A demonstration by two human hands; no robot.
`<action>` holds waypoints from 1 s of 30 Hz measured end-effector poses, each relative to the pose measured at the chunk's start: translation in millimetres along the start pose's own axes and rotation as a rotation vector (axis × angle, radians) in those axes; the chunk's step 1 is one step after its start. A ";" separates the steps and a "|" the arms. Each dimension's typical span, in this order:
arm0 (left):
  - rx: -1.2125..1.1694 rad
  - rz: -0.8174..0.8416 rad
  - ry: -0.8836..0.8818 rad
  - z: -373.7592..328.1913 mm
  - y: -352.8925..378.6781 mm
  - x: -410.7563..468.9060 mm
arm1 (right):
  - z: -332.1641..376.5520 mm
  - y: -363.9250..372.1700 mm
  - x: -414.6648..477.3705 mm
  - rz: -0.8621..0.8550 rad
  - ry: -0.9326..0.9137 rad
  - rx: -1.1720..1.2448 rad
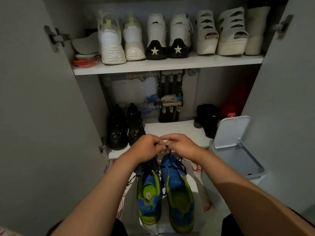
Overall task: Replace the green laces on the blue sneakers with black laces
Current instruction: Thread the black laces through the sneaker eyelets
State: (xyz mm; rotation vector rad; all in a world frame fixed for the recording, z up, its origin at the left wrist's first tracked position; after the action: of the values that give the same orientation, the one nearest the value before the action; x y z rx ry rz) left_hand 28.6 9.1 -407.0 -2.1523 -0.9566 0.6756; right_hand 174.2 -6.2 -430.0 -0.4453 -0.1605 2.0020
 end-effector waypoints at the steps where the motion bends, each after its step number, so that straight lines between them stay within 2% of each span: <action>1: 0.008 -0.026 0.006 -1.3 1.1 2.7 | 0.4 0.0 0.9 0.018 -0.004 0.019; 8: 0.012 -0.045 -0.038 -2.7 14.0 22.6 | -8.6 -15.2 5.5 -0.067 0.053 -0.127; 12: -0.065 0.039 -0.043 -0.7 20.6 33.2 | -17.1 -25.1 8.9 -0.100 0.111 -0.204; 18: -0.029 -0.029 -0.107 8.5 15.6 40.3 | -30.4 -31.0 9.3 -0.116 0.148 -0.269; 24: 0.136 -0.075 -0.187 9.9 12.9 40.4 | -34.0 -27.9 9.1 -0.071 0.065 -0.056; 30: 0.129 -0.074 -0.199 9.0 25.9 39.9 | -43.5 -31.8 3.3 0.053 0.162 -0.041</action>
State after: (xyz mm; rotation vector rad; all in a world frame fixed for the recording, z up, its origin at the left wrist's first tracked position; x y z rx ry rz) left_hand 57.4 30.7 -439.3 -1.9544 -1.0607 0.9027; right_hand 215.9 7.9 -461.2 -0.6410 -0.0900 2.0076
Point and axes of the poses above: each hand's wrist, its own x-axis towards the middle knuckle, its own y-axis out of the palm, z = x × y, the point moved 5 cm from there along x, towards the middle knuckle, and after that the axes turned 14 degrees about z, right-handed, at the moved point
